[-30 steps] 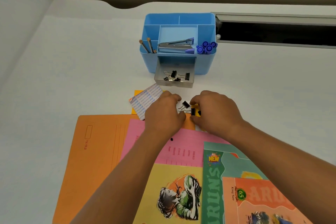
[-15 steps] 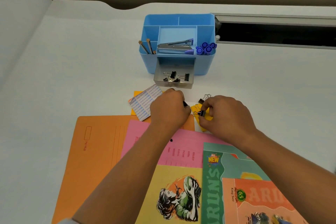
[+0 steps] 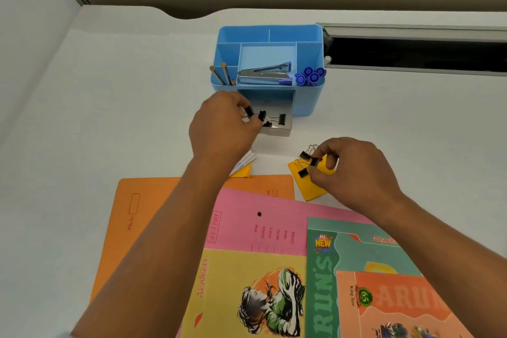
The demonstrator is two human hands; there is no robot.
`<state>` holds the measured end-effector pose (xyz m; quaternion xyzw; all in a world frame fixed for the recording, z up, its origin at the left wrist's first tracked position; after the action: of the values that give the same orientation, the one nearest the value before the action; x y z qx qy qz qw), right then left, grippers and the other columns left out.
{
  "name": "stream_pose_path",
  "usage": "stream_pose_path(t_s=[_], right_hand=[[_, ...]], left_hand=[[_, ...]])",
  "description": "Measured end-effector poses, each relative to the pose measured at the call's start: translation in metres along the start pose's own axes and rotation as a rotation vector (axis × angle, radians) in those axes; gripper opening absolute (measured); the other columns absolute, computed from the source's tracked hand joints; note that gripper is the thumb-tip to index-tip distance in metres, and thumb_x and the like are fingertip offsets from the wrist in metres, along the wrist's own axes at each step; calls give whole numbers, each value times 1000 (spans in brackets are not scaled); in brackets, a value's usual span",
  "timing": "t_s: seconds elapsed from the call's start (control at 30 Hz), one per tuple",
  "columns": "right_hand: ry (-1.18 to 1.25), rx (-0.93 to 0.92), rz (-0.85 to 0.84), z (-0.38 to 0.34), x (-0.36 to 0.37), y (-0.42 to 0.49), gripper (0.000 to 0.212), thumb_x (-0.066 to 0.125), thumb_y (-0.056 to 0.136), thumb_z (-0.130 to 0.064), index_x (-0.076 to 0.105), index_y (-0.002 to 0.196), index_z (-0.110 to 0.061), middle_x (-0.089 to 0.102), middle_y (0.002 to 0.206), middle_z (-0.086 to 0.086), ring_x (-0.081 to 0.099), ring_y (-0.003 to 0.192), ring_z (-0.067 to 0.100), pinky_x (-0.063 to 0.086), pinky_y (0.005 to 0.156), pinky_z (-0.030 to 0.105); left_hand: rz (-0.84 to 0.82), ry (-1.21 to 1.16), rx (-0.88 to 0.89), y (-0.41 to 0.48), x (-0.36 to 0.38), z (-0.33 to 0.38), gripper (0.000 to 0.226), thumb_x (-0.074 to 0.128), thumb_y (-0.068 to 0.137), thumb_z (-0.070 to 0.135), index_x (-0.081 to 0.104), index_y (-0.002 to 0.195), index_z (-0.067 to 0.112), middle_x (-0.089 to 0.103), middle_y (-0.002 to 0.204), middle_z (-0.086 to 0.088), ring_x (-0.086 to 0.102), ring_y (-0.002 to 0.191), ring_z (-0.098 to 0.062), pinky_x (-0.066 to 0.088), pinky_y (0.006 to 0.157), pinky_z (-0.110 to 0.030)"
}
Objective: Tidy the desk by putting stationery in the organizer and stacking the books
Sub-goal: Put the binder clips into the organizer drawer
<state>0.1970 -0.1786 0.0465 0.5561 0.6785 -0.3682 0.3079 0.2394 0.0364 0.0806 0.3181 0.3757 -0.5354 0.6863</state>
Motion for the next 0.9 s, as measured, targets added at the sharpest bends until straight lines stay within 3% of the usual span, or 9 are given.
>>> stream_pose_path(t_s=[0.1,0.33,0.5,0.57,0.7,0.8,0.9], right_hand=[[46,-31,45,-8,-6,3,15,75,75,-39,67,87,-34,57,68,-10,51,59,5,33,52,24],[144,-132,181,-39,-18,28,16,74,78,-35,66,92,-32,63,74,-15,52,58,1,44,60,21],[159,-172,226,-54,-19,55,26,72,81,-36,69,105,-27,65,81,-16,54,64,0,49,71,22],[146,-163,239,-52,-22,56,19,70,84,-32,69,102,-27,64,83,-15,55,65,0,49,71,20],[87,-91,242,-29,-24,46,13,68,84,-24,68,96,-28,66,84,-14,53,60,-3,37,60,11],[28,-16,172,-6,-18,36,14,67,83,-22,68,92,-32,67,85,-15,56,60,2,43,63,16],[-44,31,75,12,-9,28,17,68,81,-22,71,95,-32,71,93,-11,61,73,11,48,73,26]], left_hand=[[38,-106,-27,-1,-1,-12,37,73,81,29,63,117,27,63,88,8,59,85,-10,45,71,-24],[179,-252,-105,-37,3,-38,21,68,84,23,62,103,25,56,80,8,53,75,-9,34,60,-11],[166,-287,-118,-53,10,-43,18,69,82,22,63,98,25,55,77,9,50,69,-7,34,58,-14],[155,-308,-121,-58,13,-42,17,69,82,21,63,97,25,55,76,9,50,69,-7,36,59,-17],[47,-324,-104,-67,26,-36,13,69,83,23,64,95,26,56,76,9,53,72,-7,41,63,-26],[-102,-238,-41,-74,42,-22,15,68,84,31,64,98,28,57,83,11,55,78,-7,46,65,-28],[-213,-140,20,-79,57,-3,19,66,85,36,64,102,29,59,91,11,54,80,-7,44,65,-28]])
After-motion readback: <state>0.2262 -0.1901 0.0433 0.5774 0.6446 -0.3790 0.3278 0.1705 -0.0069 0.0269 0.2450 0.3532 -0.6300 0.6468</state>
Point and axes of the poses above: each hand's wrist, its own y-axis towards the middle knuckle, its own x-axis out of the palm, z = x × y, the point moved 4 cm from there along y, towards the middle knuckle
